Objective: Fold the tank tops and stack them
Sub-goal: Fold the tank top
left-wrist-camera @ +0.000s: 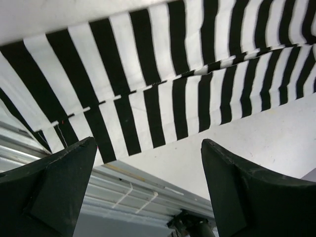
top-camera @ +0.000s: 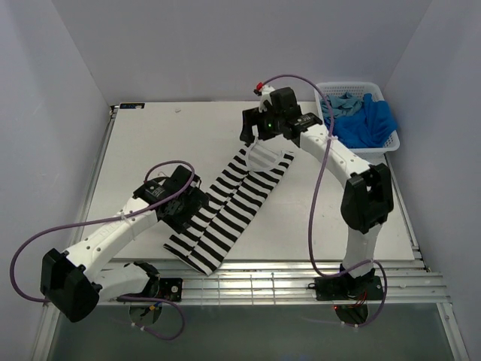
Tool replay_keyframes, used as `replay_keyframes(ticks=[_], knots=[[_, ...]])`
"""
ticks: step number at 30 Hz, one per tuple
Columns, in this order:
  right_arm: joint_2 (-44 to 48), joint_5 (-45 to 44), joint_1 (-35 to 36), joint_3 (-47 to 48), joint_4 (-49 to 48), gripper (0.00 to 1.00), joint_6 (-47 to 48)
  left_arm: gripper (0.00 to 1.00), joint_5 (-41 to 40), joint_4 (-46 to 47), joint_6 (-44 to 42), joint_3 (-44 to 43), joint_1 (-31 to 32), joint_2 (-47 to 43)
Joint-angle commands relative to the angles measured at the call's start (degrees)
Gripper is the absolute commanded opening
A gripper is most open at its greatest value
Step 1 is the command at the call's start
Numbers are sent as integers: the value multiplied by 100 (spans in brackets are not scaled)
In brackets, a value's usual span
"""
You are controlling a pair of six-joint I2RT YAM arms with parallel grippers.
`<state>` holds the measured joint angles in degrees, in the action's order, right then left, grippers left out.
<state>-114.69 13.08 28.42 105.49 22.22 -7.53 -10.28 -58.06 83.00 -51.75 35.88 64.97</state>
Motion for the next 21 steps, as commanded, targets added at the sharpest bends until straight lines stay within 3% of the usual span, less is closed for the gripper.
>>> replay_keyframes(ticks=[1, 4, 9, 17, 21], knots=[[797, -770, 487, -1615, 223, 90, -345, 98, -992, -188, -572, -572, 24, -46], [1396, -1035, 1015, -2856, 64, 90, -959, 98, -1493, -197, -986, -951, 16, 165], [1556, -1290, 1516, -3570, 222, 90, -1786, 98, -1907, -320, -1093, -996, -11, 385], [651, -1589, 1491, -2975, 142, 90, -1656, 98, -2048, -250, -1172, -758, -46, 437], [115, -1370, 1132, -2789, 169, 90, -1567, 98, -2022, -249, -1357, -705, -81, 552]])
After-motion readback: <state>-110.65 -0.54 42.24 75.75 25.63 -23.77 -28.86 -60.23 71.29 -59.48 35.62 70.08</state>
